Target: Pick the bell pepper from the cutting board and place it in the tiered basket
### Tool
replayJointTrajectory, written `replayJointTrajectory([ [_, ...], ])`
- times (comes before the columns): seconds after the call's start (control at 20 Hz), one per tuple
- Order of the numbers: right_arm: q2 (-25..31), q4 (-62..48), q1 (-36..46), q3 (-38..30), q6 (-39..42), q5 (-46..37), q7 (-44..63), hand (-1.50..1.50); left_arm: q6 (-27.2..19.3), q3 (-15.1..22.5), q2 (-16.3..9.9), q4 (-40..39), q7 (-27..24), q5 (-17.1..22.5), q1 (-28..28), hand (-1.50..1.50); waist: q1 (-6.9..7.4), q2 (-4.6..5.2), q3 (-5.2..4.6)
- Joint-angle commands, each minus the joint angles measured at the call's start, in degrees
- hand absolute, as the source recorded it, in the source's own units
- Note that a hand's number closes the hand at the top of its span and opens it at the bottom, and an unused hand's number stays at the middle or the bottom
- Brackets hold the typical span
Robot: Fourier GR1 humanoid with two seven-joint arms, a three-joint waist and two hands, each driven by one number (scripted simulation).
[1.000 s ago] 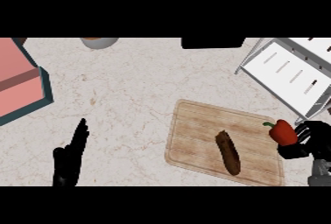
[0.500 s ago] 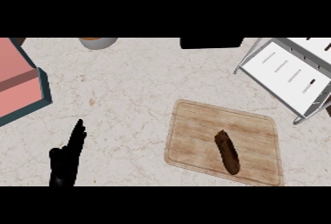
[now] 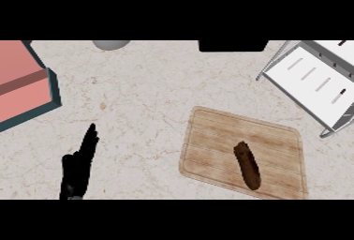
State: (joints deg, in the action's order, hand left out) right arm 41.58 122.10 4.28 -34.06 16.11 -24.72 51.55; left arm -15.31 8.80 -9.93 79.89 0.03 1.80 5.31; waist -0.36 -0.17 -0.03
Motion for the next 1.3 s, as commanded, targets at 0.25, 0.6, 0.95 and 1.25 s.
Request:
replayJointTrajectory([
  [0.25, 4.8, -12.6, 14.2, 5.5, -0.9, -3.2, 3.8, 1.5, 0.3, 1.4, 2.2, -1.6, -2.3, -2.4, 2.1, 0.0, 1.09, 0.27, 0.0],
  [0.6, 9.4, -36.6, 28.6, 10.4, -4.4, -6.0, -3.9, 1.5, 1.2, -0.8, 1.9, -3.0, -1.1, -2.0, -1.5, 0.0, 1.55, 0.45, 0.0],
  [0.95, 6.5, -53.0, 32.8, 16.1, -9.4, -9.8, -16.7, 1.5, 2.6, -1.1, 2.1, -2.7, -0.3, -1.7, -2.0, 0.0, 1.63, 0.5, 0.03],
  [1.25, 3.6, -64.2, 37.2, 18.0, -13.8, -13.2, -20.7, 1.5, 4.0, -2.7, 0.9, -1.9, 1.6, -1.3, -2.7, 0.0, 1.59, 0.49, 0.04],
])
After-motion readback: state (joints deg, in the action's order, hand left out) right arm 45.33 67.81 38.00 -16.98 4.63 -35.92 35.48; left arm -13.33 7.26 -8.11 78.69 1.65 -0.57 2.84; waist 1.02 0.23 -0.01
